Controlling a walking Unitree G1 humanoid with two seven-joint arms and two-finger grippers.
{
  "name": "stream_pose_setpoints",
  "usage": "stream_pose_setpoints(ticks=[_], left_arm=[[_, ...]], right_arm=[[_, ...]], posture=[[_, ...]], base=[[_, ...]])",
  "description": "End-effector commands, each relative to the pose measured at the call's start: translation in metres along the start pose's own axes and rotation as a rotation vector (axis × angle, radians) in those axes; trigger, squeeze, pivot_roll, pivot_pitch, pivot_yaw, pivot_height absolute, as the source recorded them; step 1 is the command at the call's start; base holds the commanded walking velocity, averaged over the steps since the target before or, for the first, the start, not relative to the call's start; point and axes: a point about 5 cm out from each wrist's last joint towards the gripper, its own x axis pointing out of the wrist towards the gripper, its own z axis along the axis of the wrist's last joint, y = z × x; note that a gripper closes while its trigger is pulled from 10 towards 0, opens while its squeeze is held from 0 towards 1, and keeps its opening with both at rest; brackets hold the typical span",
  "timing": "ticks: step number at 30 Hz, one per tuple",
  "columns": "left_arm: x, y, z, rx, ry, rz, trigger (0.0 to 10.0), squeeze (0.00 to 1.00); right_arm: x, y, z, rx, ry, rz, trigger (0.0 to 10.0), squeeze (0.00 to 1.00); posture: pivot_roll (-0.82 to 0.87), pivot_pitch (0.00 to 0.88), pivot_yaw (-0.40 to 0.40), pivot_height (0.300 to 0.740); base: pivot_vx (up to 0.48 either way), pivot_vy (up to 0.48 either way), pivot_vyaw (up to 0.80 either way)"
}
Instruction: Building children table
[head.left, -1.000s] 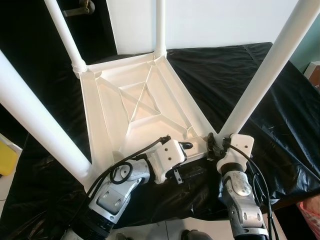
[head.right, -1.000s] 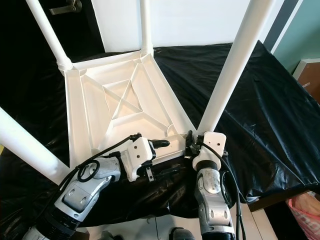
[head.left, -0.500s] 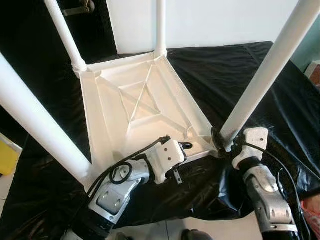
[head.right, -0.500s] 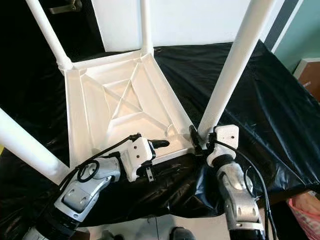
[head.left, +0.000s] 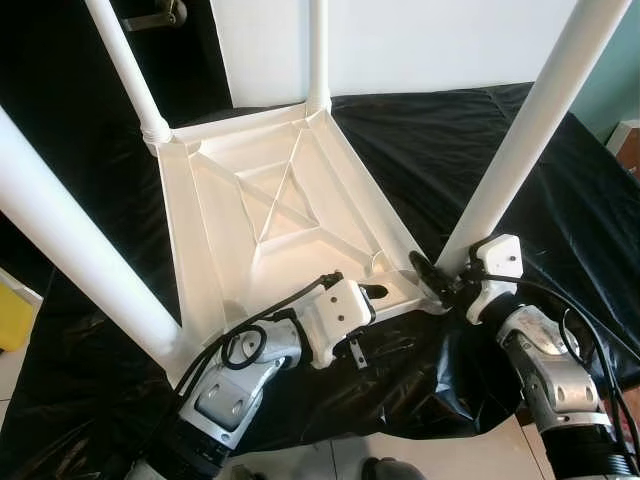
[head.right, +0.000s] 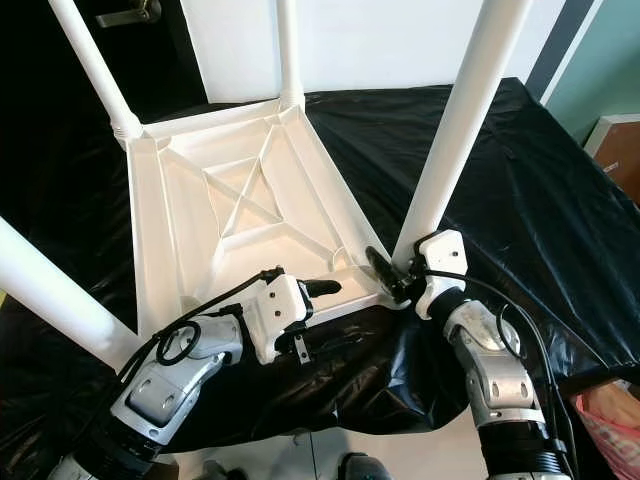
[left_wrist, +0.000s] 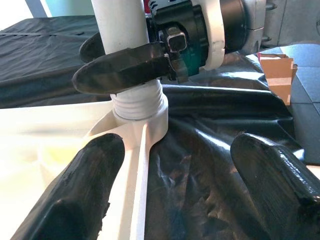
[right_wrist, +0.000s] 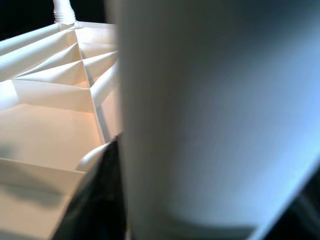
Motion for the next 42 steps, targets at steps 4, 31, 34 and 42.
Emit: stream_pose_setpoints(ticks=[4, 31, 34, 42], left_arm=[[0.0, -0.002, -0.002, -0.007, 0.01, 0.026, 10.0, 0.0], [-0.001, -0.004, -0.002, -0.009, 0.015, 0.01, 10.0, 0.0], [-0.001, -0.004, -0.002, -0.008, 0.015, 0.009, 10.0, 0.0], [-0.001, -0.004, -0.002, -0.008, 0.014, 0.0, 10.0, 0.0]], right_arm=[[-0.005, 0.0, -0.009, 0.024, 0.024, 0.018, 0.0, 0.0], [-0.009, 0.027, -0.037, 0.122, 0.195, -0.635, 10.0, 0.0], [-0.01, 0.033, -0.039, 0.148, 0.218, -0.738, 10.0, 0.0], [-0.004, 0.052, -0.04, 0.209, 0.233, -0.753, 10.0, 0.0]], posture=[[-0.13, 0.131, 0.018, 0.74], [-0.13, 0.129, 0.023, 0.74], [-0.13, 0.126, 0.022, 0.74], [-0.13, 0.118, 0.031, 0.74]], base=[[0.0, 0.0, 0.0], [0.0, 0.0, 0.0], [0.0, 0.0, 0.0], [0.0, 0.0, 0.0]])
